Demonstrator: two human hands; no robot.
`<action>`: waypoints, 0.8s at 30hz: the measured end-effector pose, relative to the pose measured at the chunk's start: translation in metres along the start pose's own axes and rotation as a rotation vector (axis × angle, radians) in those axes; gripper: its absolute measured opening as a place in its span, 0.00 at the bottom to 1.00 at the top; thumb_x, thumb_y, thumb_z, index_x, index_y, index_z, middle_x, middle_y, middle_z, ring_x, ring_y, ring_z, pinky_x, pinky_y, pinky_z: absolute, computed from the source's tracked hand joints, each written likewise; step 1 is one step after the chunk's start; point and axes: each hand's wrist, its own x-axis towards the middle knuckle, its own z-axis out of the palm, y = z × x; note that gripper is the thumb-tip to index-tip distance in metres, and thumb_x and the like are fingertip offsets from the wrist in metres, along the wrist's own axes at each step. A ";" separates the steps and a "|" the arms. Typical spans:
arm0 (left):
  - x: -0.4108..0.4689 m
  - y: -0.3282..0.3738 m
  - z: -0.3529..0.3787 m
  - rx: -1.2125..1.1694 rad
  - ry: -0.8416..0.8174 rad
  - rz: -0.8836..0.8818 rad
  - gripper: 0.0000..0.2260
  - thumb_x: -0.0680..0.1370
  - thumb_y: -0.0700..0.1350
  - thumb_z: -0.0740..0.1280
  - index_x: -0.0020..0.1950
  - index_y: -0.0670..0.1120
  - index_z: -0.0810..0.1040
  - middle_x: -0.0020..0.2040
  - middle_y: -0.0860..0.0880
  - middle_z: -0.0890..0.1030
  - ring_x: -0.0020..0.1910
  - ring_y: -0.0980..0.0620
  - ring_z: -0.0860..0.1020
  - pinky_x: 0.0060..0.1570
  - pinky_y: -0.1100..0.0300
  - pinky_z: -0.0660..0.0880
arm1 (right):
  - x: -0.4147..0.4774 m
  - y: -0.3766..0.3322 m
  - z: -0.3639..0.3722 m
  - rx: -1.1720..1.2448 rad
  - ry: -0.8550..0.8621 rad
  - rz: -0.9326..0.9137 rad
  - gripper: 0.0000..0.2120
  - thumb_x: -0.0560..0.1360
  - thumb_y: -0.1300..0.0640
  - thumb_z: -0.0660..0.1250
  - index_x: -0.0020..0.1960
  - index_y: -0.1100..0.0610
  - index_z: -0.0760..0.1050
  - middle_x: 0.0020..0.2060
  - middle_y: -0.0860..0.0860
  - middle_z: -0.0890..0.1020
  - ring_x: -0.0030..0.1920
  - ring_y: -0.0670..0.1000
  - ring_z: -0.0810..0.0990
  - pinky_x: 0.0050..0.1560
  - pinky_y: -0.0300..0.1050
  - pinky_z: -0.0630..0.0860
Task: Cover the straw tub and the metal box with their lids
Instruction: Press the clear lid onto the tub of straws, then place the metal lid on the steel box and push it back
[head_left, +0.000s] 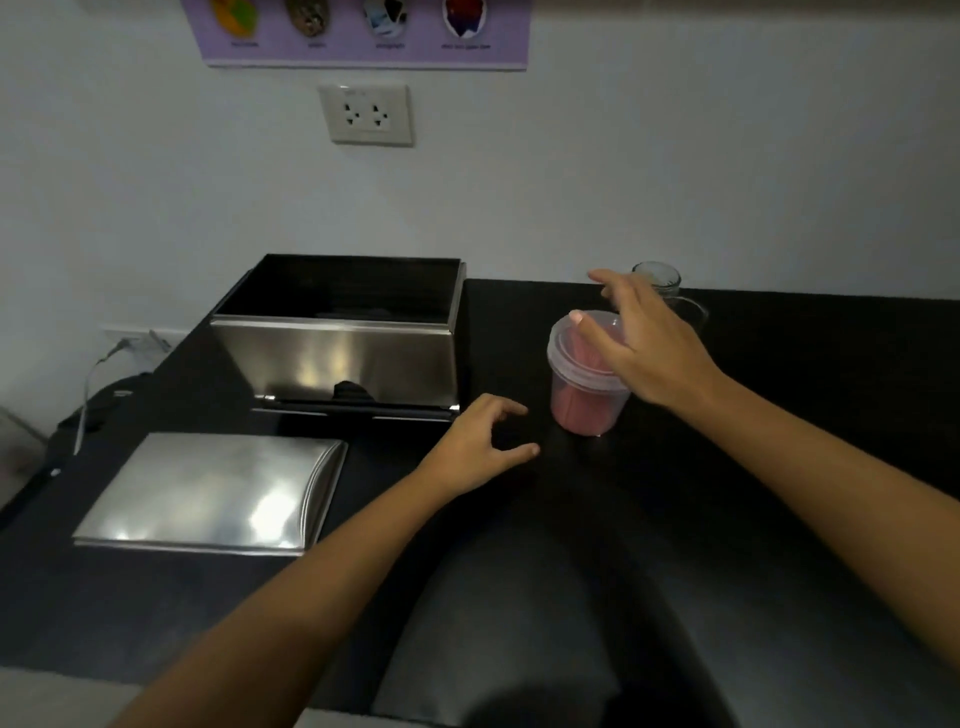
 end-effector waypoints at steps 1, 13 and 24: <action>-0.009 -0.001 -0.003 0.027 0.006 0.027 0.19 0.71 0.49 0.71 0.61 0.48 0.74 0.62 0.49 0.72 0.62 0.53 0.72 0.61 0.60 0.69 | -0.002 -0.005 0.001 0.013 0.003 -0.023 0.26 0.75 0.41 0.54 0.69 0.53 0.59 0.64 0.56 0.69 0.63 0.53 0.69 0.55 0.45 0.63; -0.123 -0.052 -0.074 0.280 0.266 0.073 0.06 0.74 0.41 0.67 0.49 0.42 0.80 0.48 0.43 0.80 0.49 0.48 0.78 0.52 0.65 0.68 | -0.042 -0.107 0.063 0.107 -0.222 -0.246 0.20 0.76 0.47 0.56 0.65 0.56 0.66 0.60 0.54 0.70 0.59 0.50 0.70 0.52 0.43 0.70; -0.166 -0.174 -0.193 0.387 0.520 -0.236 0.17 0.75 0.43 0.64 0.63 0.40 0.73 0.64 0.39 0.73 0.63 0.38 0.69 0.64 0.46 0.65 | -0.044 -0.192 0.167 0.237 -0.383 0.207 0.24 0.77 0.47 0.54 0.70 0.57 0.60 0.69 0.52 0.65 0.70 0.51 0.62 0.65 0.47 0.62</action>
